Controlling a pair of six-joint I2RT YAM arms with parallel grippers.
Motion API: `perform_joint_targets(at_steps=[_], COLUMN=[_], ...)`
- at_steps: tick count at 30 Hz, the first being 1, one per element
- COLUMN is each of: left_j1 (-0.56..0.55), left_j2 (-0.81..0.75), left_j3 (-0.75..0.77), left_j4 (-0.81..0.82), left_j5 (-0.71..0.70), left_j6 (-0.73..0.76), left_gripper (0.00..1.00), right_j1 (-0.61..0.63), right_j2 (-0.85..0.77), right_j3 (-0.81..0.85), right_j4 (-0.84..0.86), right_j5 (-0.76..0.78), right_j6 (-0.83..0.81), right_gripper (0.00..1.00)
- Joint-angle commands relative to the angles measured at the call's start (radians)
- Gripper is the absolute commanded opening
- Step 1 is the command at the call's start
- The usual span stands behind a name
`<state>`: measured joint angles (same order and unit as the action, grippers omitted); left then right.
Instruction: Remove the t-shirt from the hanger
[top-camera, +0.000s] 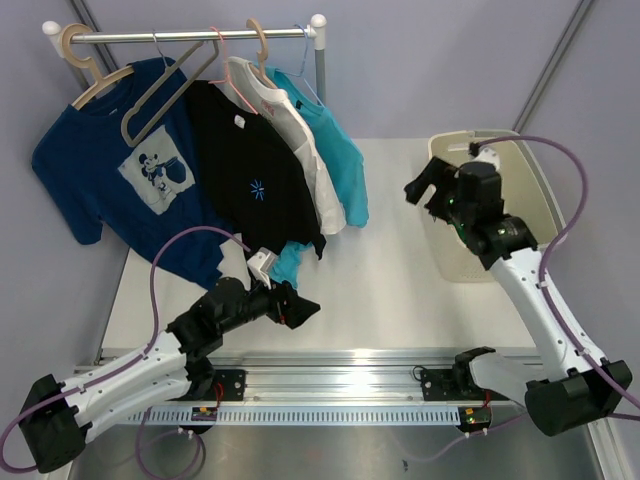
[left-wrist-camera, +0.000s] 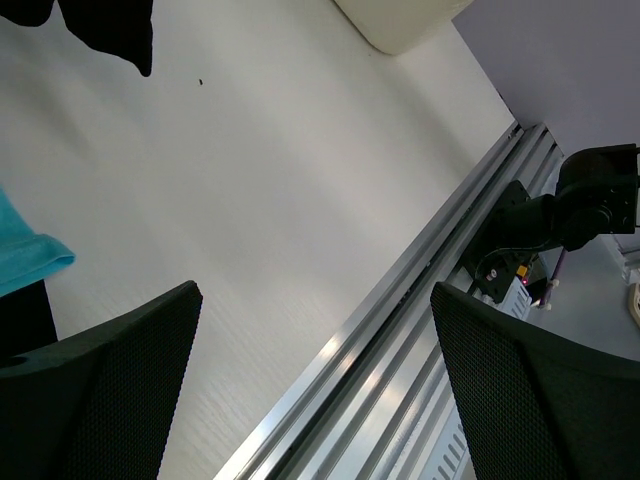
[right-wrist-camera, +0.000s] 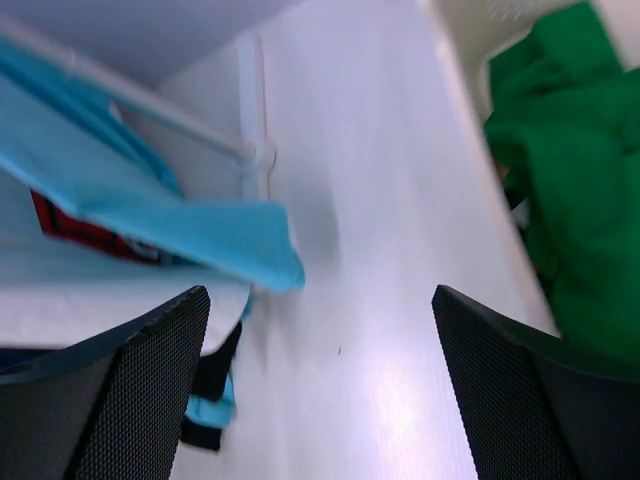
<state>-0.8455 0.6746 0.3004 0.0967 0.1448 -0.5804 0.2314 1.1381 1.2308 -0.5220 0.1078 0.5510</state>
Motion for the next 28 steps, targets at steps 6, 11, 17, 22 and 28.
perform_joint_targets(at_steps=[6,11,17,22,28], left_j1=[-0.004,-0.004,-0.004,-0.004,-0.004], left_j2=[-0.013,-0.046,-0.090,-0.099,-0.104], left_j3=[0.026,0.026,0.014,0.019,0.020], left_j4=[0.012,-0.014,-0.025,-0.034,-0.046], left_j5=[-0.036,-0.053,-0.106,-0.105,-0.117], left_j6=[0.027,0.036,0.040,0.045,0.045], left_gripper=[0.99,0.99,0.99,0.99,0.99], right_j1=[0.330,0.430,0.431,0.431,0.431], right_j2=[-0.167,-0.256,-0.383,-0.350,-0.347], right_j3=[-0.257,-0.411,-0.594,-0.593,-0.591], right_j4=[0.128,0.215,0.412,0.384,0.385], right_j5=[0.064,-0.048,-0.186,-0.194,-0.174], right_j6=[0.033,0.044,0.073,0.056,0.055], right_gripper=[1.00,0.99,0.99,0.99,1.00])
